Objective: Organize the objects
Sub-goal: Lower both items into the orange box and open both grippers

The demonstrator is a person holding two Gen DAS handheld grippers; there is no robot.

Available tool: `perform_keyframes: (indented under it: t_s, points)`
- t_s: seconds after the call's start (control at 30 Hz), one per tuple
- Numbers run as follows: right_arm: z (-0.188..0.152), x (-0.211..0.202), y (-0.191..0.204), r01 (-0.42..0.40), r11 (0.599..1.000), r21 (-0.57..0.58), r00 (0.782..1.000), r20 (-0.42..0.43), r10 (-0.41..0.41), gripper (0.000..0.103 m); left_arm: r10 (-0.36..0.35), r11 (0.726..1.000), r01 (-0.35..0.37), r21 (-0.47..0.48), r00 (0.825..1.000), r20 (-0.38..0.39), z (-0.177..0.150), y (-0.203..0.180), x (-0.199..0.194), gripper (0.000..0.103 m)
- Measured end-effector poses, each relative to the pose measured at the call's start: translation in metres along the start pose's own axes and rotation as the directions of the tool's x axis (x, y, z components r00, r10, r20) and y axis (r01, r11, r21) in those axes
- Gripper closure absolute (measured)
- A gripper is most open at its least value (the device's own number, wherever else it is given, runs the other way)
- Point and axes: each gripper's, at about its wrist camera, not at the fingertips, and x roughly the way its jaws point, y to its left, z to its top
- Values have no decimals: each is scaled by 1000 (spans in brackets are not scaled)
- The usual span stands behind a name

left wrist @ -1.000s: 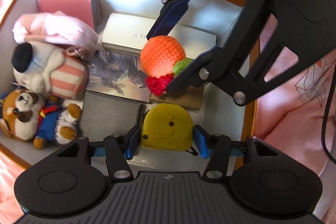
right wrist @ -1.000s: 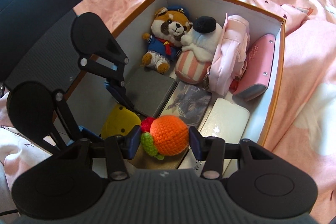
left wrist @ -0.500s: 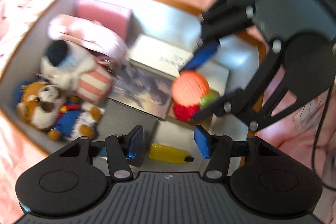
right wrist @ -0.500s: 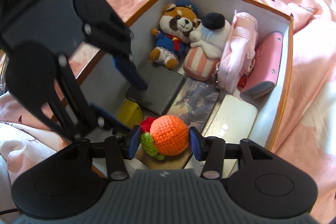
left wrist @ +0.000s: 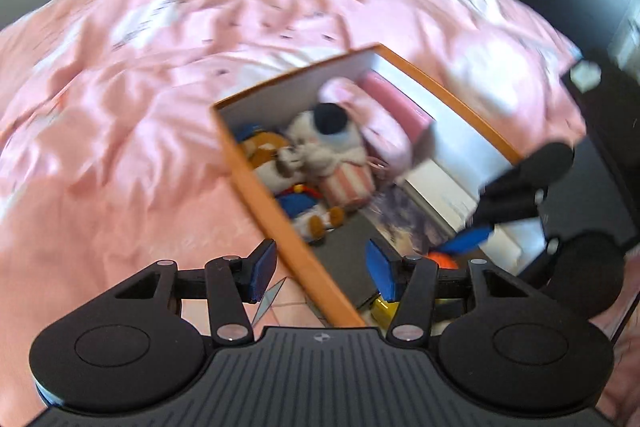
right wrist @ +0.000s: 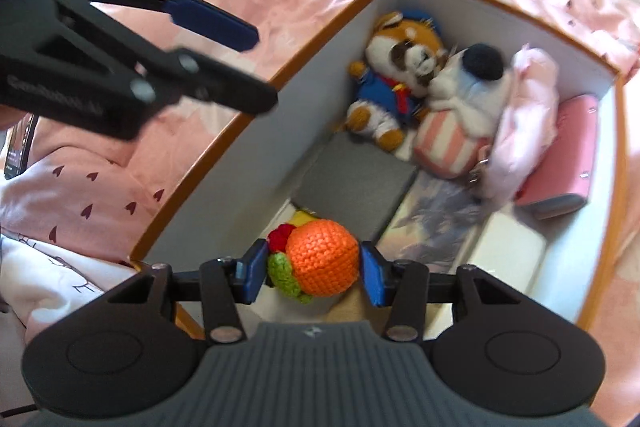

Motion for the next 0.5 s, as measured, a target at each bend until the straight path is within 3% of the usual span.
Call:
perform_keyframes:
  t_s: [0.17,0.5]
  points:
    - [2,8,4,-43,999,21,999,4,43,52,98,987,-93,-133,995,28,-11,11,-20,42]
    - [4,12,8,-19,997,71,1000,-20,20,52,118,966,-121,-227,993,-24,-49,12,-18,42]
